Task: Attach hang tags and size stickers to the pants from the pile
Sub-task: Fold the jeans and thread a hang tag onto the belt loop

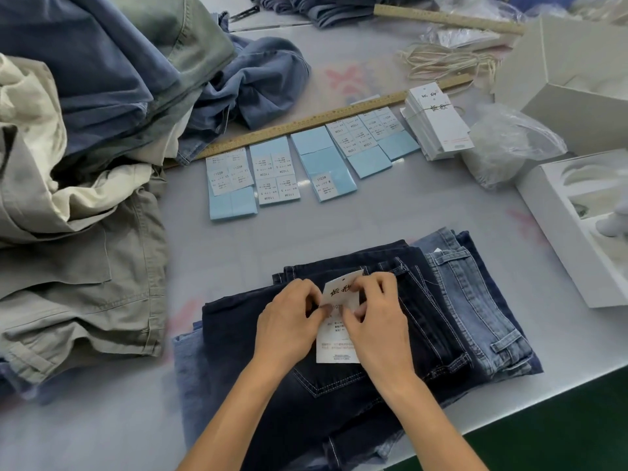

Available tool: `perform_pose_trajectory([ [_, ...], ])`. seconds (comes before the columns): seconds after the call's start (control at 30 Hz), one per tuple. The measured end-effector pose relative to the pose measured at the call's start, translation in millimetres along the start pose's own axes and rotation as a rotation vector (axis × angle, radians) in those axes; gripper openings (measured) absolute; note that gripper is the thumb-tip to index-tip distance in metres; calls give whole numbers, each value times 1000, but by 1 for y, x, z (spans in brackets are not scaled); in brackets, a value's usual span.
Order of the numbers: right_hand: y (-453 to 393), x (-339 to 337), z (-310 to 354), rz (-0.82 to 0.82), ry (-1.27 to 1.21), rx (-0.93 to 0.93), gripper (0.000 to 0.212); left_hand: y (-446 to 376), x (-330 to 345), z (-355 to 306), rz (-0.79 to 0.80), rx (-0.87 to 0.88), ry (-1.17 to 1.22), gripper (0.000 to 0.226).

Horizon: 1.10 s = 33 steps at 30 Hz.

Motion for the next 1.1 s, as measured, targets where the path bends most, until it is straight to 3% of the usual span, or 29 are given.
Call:
perform_pose_trajectory([
  [0.1, -2, -1, -3, 19, -106, 73, 33, 5, -1, 4, 55, 28, 165, 14],
  [0.27, -5, 0, -7, 131, -464, 187, 5, 8, -10, 8, 159, -21, 564, 21],
  [0.37, -4, -1, -3, 143, -588, 193, 4, 6, -10, 5, 159, -21, 646, 22],
  [0.5, 2, 5, 3, 285, -635, 244, 14, 0, -13, 5, 57, -88, 794, 15],
  [0.83, -15, -13, 12, 290, -786, 270, 15, -16, -8, -40, -30, -100, 911, 17],
  [0.9, -29, -27, 7, 303, -713, 230, 13, -23, -6, -52, -50, -104, 915, 13],
  [0.97, -54, -52, -5, 204, -626, 172, 9, -32, -3, -66, -73, -113, 912, 10],
  [1.1, -132, -142, -51, -276, -335, 15, 16, -54, 15, -102, -42, -89, 889, 8],
])
Point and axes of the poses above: each hand's wrist, its own y-axis away from the middle knuckle, its own x-axis out of the palm, z = x × y, the point moved 4 cm from there along -y, towards the middle knuckle, and after that the axes turned 5 degrees about -x, right-handed, at the moved point
